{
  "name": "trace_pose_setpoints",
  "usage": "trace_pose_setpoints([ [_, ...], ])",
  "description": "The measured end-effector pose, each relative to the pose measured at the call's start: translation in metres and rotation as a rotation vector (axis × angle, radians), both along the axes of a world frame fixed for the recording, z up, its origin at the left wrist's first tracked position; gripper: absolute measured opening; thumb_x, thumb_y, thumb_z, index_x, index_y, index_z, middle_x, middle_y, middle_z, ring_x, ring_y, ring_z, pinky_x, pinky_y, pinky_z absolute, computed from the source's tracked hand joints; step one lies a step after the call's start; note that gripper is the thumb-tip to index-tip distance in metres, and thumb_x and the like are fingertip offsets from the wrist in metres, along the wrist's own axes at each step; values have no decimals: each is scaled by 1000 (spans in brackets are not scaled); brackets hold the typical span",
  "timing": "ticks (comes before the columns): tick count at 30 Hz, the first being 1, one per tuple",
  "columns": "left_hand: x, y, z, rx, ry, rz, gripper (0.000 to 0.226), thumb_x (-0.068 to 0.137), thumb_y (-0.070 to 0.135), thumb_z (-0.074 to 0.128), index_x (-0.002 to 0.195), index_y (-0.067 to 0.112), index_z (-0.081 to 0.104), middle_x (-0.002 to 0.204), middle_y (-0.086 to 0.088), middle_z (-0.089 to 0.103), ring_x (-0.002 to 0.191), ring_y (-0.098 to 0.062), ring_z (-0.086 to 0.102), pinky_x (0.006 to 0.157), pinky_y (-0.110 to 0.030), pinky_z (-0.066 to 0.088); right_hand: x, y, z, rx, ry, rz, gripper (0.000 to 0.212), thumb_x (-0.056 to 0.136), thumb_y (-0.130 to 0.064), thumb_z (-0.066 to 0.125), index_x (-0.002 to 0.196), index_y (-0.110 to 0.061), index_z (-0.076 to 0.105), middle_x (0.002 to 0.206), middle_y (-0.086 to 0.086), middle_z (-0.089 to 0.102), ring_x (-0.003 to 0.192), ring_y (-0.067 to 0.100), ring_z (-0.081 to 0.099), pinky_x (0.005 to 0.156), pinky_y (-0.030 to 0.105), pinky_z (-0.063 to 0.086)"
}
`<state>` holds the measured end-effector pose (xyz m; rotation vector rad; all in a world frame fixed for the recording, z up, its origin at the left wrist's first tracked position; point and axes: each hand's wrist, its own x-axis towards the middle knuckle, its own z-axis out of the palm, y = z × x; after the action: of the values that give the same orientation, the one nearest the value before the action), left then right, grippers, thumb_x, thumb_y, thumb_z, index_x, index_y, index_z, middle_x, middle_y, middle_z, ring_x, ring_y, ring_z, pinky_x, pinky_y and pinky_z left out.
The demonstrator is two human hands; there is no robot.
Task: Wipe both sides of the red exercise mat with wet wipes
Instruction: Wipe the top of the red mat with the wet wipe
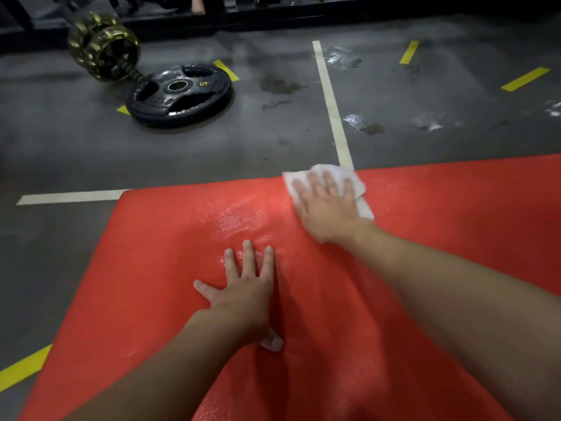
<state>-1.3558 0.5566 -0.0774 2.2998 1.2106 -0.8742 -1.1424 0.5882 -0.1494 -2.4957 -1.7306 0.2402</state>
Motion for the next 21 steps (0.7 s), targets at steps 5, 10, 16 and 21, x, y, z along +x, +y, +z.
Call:
trace_pose_setpoints([
  [5, -3, 0, -3, 10, -19, -7, 150, 60, 39, 90, 147, 31, -33, 148, -2, -48, 140, -34, -36, 101, -82, 6, 29, -2, 5, -10, -44, -30, 61, 97, -53, 1, 156, -40, 11, 167, 1, 0, 153, 24, -3, 118, 55, -5],
  [10, -6, 1, -4, 4, -44, -8, 150, 60, 40, 91, 148, 31, -31, 149, -3, -47, 140, -34, -36, 100, -83, 5, -36, -5, -1, 57, -10, 122, 63, 96, -52, 1, 156, -36, 8, 167, 2, 0, 153, 26, -5, 117, 60, -6],
  [16, -9, 3, -8, 16, -77, 1, 151, 58, 41, 91, 149, 31, -29, 150, -1, -45, 141, -33, -36, 100, -83, 3, 4, -15, 5, -6, -31, -170, 59, 100, -50, 7, 157, -35, 12, 167, 4, 1, 153, 27, -3, 120, 56, -2],
  [21, -9, 1, -10, 40, -83, -4, 151, 56, 43, 91, 150, 31, -27, 152, -1, -43, 142, -32, -34, 100, -83, 5, -52, -35, -2, 95, -38, 192, 63, 96, -55, 3, 155, -39, 18, 167, 0, 5, 153, 21, 2, 120, 54, -2],
])
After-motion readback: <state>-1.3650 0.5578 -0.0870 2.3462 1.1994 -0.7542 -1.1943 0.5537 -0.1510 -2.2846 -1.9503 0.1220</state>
